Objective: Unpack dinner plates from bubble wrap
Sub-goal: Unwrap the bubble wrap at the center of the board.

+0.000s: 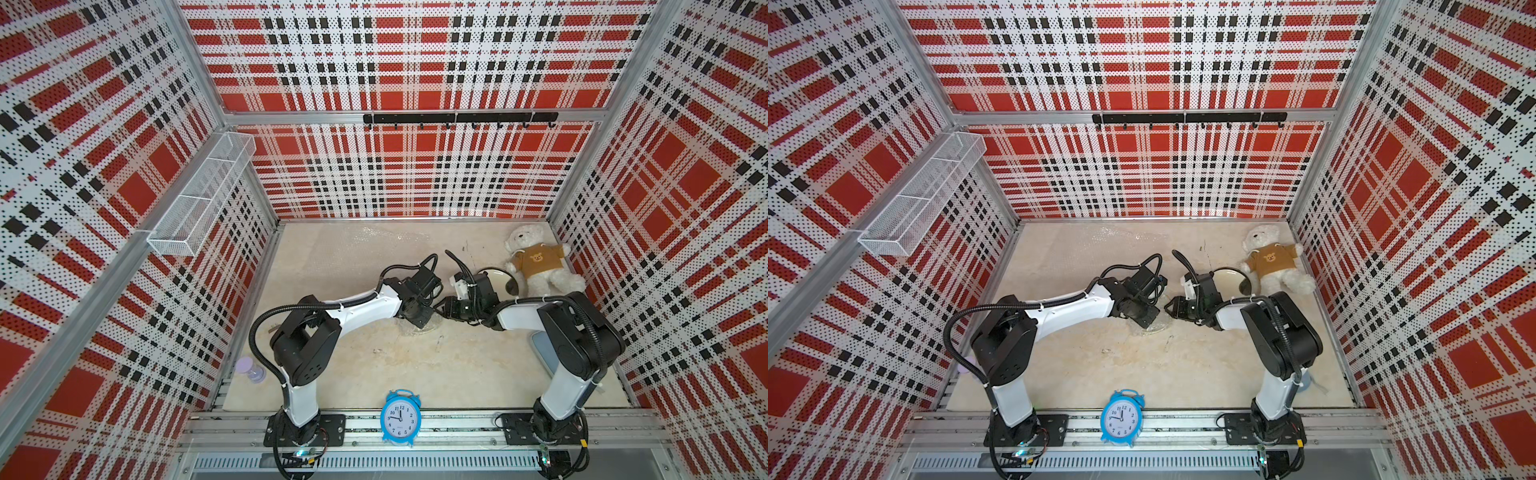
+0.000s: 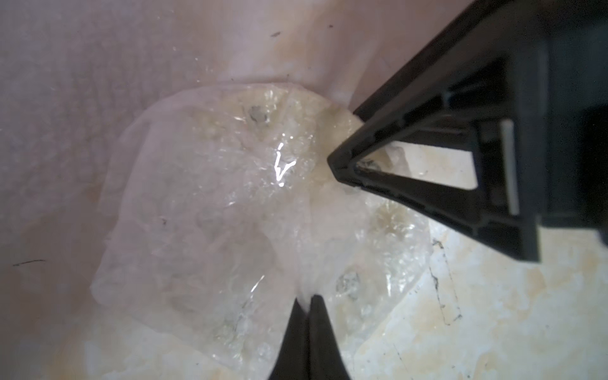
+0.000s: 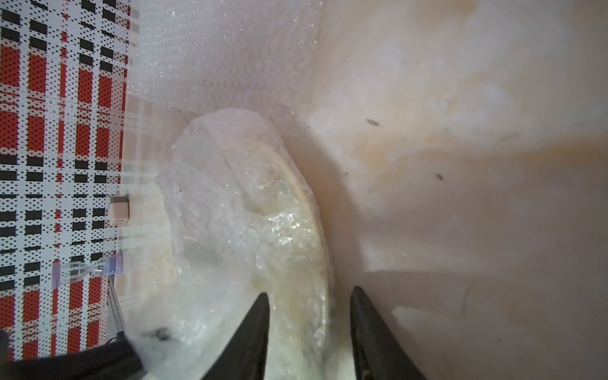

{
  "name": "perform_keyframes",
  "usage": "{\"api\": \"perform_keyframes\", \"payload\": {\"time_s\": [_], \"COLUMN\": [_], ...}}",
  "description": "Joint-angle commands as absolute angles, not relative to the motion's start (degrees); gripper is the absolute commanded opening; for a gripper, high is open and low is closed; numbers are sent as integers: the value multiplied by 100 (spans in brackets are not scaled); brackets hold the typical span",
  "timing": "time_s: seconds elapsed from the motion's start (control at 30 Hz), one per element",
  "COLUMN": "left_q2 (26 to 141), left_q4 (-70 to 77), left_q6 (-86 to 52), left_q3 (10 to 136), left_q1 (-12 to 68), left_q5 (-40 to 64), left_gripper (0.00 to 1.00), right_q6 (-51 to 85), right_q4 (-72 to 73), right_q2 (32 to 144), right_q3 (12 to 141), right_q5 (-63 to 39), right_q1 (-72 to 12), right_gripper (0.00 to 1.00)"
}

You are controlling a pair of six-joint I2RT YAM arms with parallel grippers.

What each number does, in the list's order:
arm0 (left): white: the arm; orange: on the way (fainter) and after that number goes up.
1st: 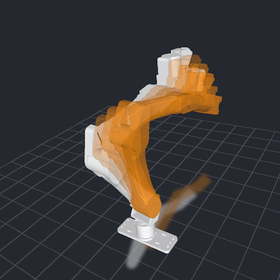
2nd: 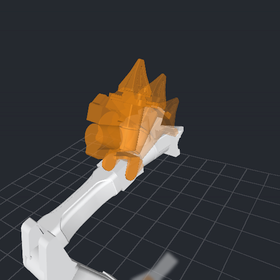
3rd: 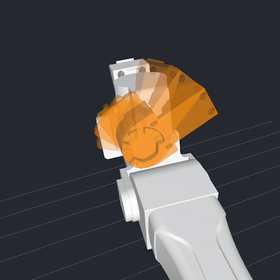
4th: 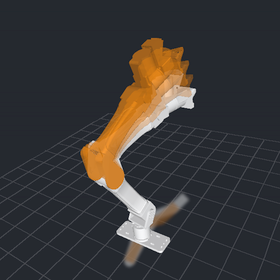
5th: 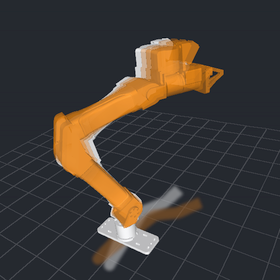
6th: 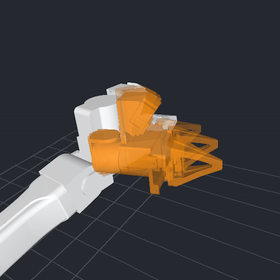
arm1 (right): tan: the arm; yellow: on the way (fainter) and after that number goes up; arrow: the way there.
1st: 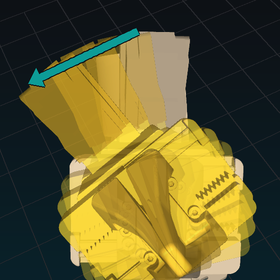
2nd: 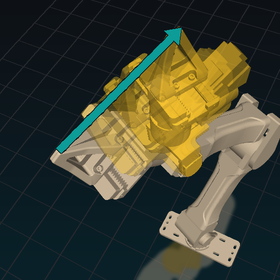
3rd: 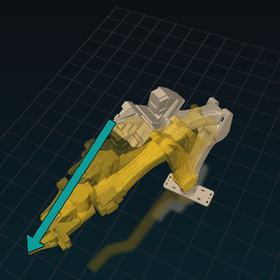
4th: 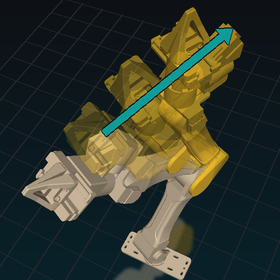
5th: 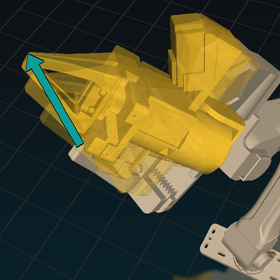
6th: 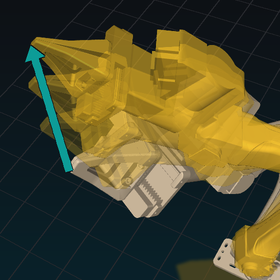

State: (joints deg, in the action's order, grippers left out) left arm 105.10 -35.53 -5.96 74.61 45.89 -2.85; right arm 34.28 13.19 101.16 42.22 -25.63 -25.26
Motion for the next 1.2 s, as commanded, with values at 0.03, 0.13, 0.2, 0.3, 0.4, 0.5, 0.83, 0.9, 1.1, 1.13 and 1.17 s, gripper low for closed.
{"api": "perform_keyframes", "payload": {"time_s": [0.03, 0.13, 0.2, 0.3, 0.4, 0.5, 0.83, 0.9, 1.1, 1.13, 1.17], "left_q2": [10118, 10064, 10053, 9996, 9851, 9693, 9373, 9318, 9229, 9221, 9226], "left_q4": [-3579, -3577, -3580, -3557, -3500, -3476, -3387, -3342, -3239, -3219, -3209], "left_q6": [-620, -633, -656, -704, -739, -790, -889, -906, -993, -1004, -1014], "left_q3": [7462, 7436, 7432, 7359, 7258, 7168, 6999, 6920, 6817, 6811, 6804], "left_q1": [4405, 4363, 4364, 4362, 4354, 4312, 4268, 4271, 4221, 4220, 4226], "left_q5": [-207, -181, -176, -180, -214, -230, -161, -182, -159, -145, -156], "left_gripper": [0, 0, 0, 0, 0, 0, 0, 0, 0, 0, 0], "right_q6": [3433, 3501, 3524, 3533, 3507, 3520, 3473, 3545, 3659, 3696, 3745], "right_q4": [1053, 1020, 923, 791, 688, 742, 830, 908, 946, 981, 1021], "right_q2": [9983, 9772, 9612, 9453, 9426, 9569, 10178, 10220, 10184, 10183, 10178], "right_q3": [4031, 4003, 4033, 4067, 4140, 4211, 4628, 4652, 4620, 4591, 4570], "right_q5": [-2389, -2304, -2289, -2265, -2267, -2318, -2222, -2232, -2103, -2078, -2045], "right_q1": [-2509, -2506, -2512, -2509, -2505, -2507, -2588, -2643, -2815, -2851, -2885], "right_gripper": [60, 65, 66, 66, 66, 65, 52, 52, 58, 59, 59]}}
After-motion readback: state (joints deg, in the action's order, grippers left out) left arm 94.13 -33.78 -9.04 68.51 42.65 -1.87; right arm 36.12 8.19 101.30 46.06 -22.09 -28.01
